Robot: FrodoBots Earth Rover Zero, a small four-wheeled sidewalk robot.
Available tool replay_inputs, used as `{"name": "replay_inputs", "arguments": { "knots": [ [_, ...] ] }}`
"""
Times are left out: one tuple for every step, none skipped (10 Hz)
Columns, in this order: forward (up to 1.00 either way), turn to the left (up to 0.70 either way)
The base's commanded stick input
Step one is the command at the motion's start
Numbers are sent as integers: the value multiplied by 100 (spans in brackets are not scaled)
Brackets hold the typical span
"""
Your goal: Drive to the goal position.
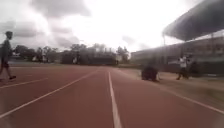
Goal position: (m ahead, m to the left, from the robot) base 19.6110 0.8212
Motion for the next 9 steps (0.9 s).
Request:
{"name": "replay_inputs", "arguments": {
  "knots": [
    [85, 0],
    [85, 0],
    [85, 0],
    [85, 0],
    [85, 0],
    [85, 0],
    [85, 0],
    [85, 0],
    [85, 0]
  ]
}}
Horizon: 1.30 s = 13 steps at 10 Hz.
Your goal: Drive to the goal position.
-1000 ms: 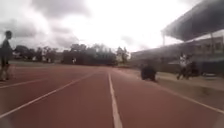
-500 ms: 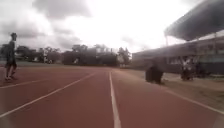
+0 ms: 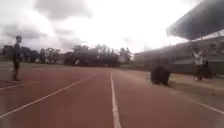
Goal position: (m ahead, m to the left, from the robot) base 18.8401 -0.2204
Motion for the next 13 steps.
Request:
{"name": "replay_inputs", "arguments": {
  "knots": [
    [85, 0],
    [85, 0],
    [85, 0],
    [85, 0],
    [85, 0],
    [85, 0],
    [85, 0],
    [85, 0],
    [85, 0],
    [85, 0],
    [85, 0],
    [85, 0],
    [85, 0]
  ]
}}
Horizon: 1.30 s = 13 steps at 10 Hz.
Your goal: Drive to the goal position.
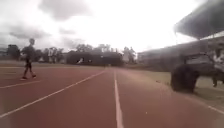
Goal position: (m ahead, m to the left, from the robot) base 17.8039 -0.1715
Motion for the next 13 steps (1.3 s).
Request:
{"name": "replay_inputs", "arguments": {
  "knots": [
    [85, 0],
    [85, 0],
    [85, 0],
    [85, -34],
    [85, -34],
    [85, -34],
    [85, -33],
    [85, -30],
    [85, -14],
    [85, 0],
    [85, 0],
    [85, 0],
    [85, 0]
  ]
}}
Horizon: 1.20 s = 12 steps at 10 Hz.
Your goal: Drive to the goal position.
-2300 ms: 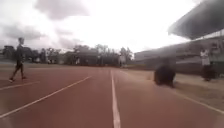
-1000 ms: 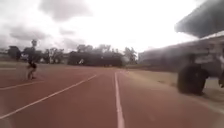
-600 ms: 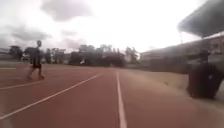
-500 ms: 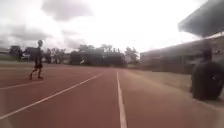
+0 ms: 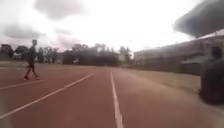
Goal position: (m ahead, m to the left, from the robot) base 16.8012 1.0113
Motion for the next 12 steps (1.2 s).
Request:
{"name": "replay_inputs", "arguments": {
  "knots": [
    [85, 0],
    [85, 0],
    [85, 0],
    [85, 0],
    [85, 0],
    [85, 0],
    [85, 0],
    [85, 0],
    [85, 0],
    [85, 0],
    [85, 0],
    [85, 0]
  ]
}}
